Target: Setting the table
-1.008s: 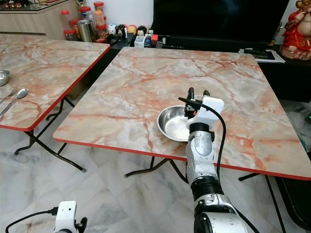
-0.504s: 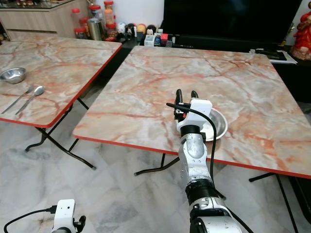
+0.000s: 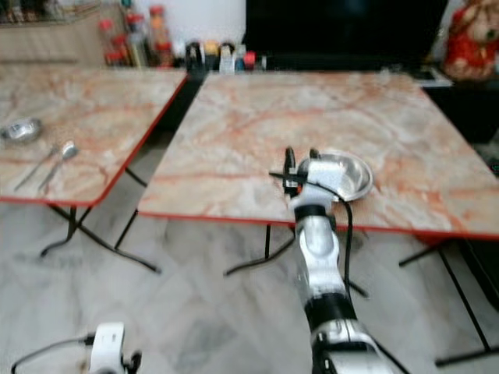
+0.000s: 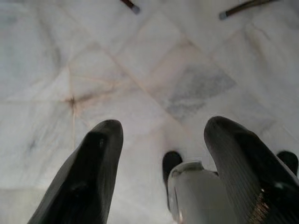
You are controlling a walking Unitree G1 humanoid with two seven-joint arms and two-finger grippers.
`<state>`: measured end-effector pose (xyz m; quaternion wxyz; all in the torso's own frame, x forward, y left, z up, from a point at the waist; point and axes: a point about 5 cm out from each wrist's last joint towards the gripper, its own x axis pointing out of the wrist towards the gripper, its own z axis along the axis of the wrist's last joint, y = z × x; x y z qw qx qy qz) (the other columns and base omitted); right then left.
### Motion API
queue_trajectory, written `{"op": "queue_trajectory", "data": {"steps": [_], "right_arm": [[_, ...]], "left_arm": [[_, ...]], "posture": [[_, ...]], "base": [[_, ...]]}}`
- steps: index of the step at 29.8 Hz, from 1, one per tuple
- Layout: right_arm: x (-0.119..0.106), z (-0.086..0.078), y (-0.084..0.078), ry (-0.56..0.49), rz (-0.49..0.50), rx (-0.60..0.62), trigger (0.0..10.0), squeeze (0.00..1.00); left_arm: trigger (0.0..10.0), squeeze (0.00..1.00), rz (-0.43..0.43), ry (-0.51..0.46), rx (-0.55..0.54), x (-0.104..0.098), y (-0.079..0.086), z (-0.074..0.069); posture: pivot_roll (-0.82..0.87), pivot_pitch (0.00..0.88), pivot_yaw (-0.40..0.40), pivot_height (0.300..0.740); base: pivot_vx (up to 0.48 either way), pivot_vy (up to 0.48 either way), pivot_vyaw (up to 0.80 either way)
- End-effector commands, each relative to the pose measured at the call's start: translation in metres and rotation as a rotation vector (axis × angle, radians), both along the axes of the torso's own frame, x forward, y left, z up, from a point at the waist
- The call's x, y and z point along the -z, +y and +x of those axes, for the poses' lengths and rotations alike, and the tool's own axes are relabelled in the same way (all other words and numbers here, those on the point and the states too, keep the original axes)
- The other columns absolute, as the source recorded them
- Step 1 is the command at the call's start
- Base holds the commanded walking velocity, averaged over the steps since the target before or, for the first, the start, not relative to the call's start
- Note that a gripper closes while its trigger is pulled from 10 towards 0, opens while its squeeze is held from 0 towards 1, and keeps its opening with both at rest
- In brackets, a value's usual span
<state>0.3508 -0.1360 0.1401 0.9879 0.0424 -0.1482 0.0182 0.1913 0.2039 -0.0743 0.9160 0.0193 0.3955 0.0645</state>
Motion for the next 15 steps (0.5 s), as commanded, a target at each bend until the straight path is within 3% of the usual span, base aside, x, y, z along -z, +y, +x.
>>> {"op": "queue_trajectory", "data": {"steps": [1,13,15], "right_arm": [[-0.007,0.002,0.007,-0.02,-0.006,-0.027,10.0,0.0],[0.013,0.0,-0.002,0.09,-0.002,0.015,10.0,0.0],[0.02,-0.001,-0.008,0.126,0.043,0.045,10.0,0.0]], "left_arm": [[10.0,0.0,0.012,0.016,0.0,0.001,0.005,-0.002],[10.0,0.0,0.015,0.02,0.008,0.001,0.006,-0.004],[10.0,0.0,0.014,0.023,0.005,0.002,0.006,-0.005]], "posture": [[-0.03,0.0,0.028,0.719],[-0.03,0.0,0.033,0.719],[-0.03,0.0,0.032,0.719]], "base": [[0.0,0.48,0.0],[0.0,0.48,0.0],[0.0,0.48,-0.78]]}}
